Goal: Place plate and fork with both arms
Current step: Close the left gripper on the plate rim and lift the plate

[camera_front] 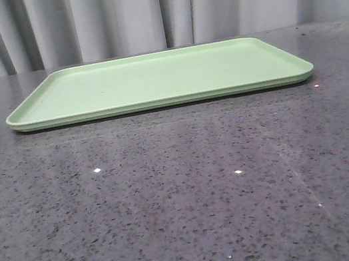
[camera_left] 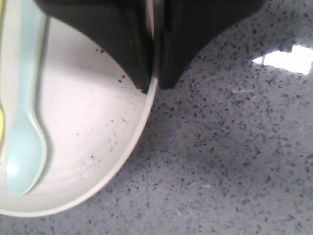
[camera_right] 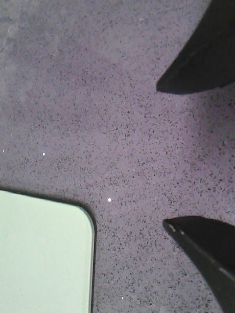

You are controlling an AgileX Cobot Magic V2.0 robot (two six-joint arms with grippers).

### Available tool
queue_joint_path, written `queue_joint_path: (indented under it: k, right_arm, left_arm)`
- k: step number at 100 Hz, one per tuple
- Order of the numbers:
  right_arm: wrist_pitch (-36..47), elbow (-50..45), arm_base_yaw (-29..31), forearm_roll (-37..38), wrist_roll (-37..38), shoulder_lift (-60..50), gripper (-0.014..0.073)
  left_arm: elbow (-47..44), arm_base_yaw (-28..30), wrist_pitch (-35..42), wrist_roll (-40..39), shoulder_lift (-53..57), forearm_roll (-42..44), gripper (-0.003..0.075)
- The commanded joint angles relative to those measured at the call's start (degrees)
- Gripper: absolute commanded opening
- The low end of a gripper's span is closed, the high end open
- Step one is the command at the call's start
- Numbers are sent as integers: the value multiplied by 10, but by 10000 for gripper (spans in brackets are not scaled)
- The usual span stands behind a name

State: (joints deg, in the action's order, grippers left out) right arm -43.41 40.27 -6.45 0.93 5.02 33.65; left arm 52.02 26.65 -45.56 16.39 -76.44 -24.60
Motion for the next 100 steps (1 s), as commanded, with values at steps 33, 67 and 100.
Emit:
queue_joint_path:
  k: [33,67,100]
  right_arm:
    - [36,20,3,3,-5,5,527]
    - [45,20,3,3,-5,5,527]
    - [51,20,3,3,-5,5,527]
  left_arm:
    - [11,51,-36,78,69,-178,-20]
    - [11,34,-56,120,73,-320,-20]
    - [62,-63,-35,107,44,-324,-21]
